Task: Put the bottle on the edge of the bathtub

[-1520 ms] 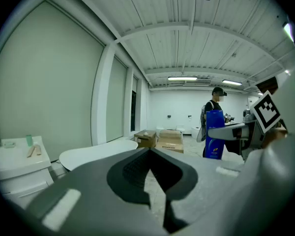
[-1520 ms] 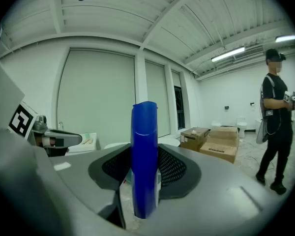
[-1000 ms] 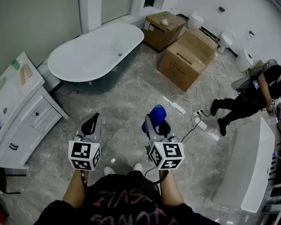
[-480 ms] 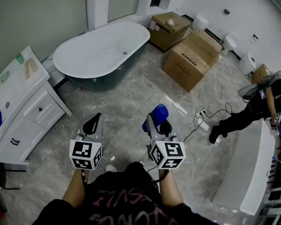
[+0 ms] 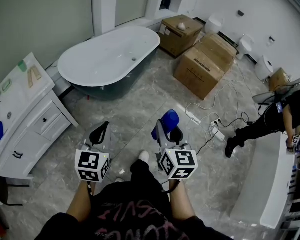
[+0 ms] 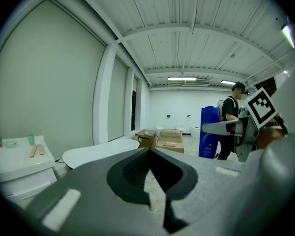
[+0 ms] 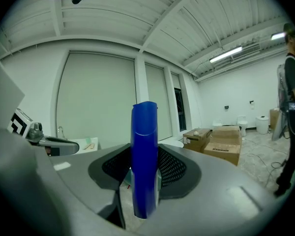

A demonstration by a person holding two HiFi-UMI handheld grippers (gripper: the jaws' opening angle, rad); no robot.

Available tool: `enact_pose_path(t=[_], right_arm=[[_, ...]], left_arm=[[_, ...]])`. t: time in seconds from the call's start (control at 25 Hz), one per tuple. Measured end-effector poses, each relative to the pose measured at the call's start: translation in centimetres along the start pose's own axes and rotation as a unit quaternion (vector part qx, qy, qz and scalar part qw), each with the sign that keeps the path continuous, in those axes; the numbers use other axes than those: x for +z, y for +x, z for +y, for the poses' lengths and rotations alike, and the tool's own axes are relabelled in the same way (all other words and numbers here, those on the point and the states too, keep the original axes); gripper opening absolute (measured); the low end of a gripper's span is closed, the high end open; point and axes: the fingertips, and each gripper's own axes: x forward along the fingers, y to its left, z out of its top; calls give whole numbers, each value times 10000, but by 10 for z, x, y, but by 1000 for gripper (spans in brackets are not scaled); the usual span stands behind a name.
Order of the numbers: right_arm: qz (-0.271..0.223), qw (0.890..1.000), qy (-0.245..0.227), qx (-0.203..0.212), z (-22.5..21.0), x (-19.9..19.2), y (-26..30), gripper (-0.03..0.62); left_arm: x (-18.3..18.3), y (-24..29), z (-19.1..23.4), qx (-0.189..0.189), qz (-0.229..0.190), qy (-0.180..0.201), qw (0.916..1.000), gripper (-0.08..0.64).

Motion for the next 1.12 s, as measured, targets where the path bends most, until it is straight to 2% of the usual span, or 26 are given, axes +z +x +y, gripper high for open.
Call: enact_pose_path(t=[0.44,1.12], right_arm=[[-18,10000,32,15,-8,-4,39,187],[346,9993,93,-57,-66,-6,119,187]], left_arm=[[-3,34,17,-54,66,54,9999,0],[4,137,22,-284,321,29,9991,0]])
